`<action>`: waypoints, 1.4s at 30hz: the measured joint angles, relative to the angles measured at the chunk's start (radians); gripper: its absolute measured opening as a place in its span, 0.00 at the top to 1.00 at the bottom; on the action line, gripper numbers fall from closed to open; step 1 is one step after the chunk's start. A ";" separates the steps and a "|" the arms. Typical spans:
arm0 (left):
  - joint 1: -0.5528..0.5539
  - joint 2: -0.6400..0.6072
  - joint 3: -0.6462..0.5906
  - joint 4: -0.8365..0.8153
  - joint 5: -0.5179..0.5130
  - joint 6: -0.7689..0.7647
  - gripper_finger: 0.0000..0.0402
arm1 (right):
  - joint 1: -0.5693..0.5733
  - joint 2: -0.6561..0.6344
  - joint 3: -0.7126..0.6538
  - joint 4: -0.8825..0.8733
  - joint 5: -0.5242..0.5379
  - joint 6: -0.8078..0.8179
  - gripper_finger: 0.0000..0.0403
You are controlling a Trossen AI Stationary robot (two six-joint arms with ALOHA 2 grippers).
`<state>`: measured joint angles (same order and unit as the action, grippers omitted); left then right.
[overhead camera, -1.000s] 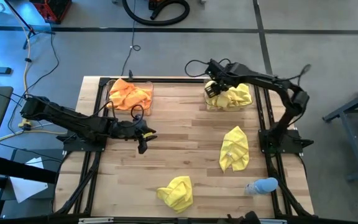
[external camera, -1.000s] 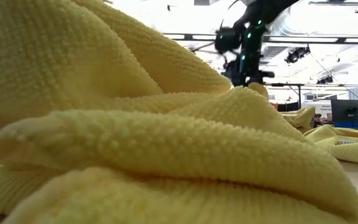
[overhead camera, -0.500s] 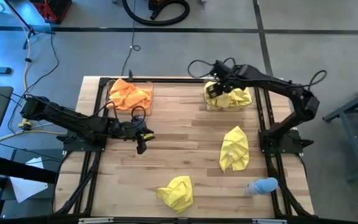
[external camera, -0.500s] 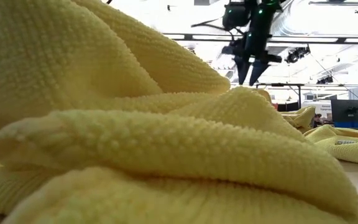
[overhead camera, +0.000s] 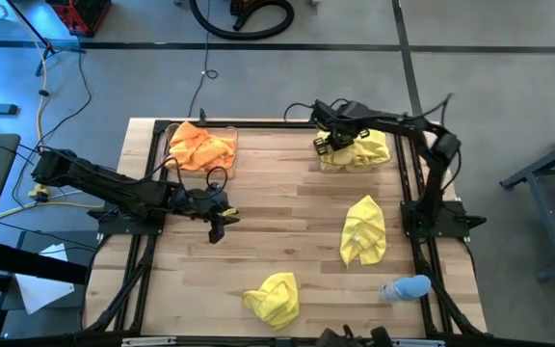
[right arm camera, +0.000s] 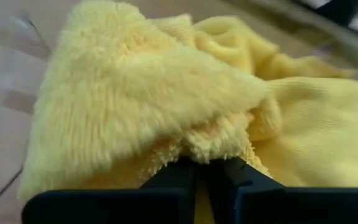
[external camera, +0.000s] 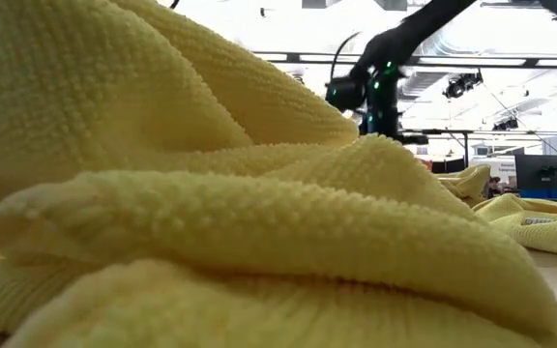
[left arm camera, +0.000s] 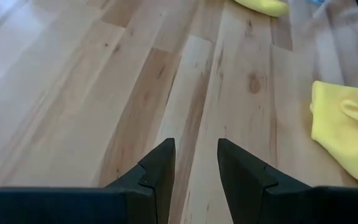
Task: Sort microfiber towel by color & place in baskets
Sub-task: Put the top left yellow microfiber cloth into the right transparent bin, then put the top yellow microfiber cloth into the right transparent bin
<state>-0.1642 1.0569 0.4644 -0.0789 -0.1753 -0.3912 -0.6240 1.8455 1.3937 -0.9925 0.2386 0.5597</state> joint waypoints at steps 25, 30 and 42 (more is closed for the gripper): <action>0.000 0.000 0.000 -0.015 0.002 -0.026 0.73 | 0.016 -0.165 -0.002 -0.001 0.006 -0.070 0.93; 0.000 0.000 0.000 -0.015 0.002 -0.026 0.73 | 0.022 -0.261 -0.002 -0.068 0.034 -0.058 0.79; 0.000 0.000 0.000 -0.015 0.002 -0.026 0.73 | 0.361 -0.395 -0.002 -0.403 0.081 0.182 0.59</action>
<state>-0.1646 1.0569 0.4644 -0.0944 -0.1738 -0.4171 -0.2629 1.4508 1.3922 -1.3954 0.3199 0.7420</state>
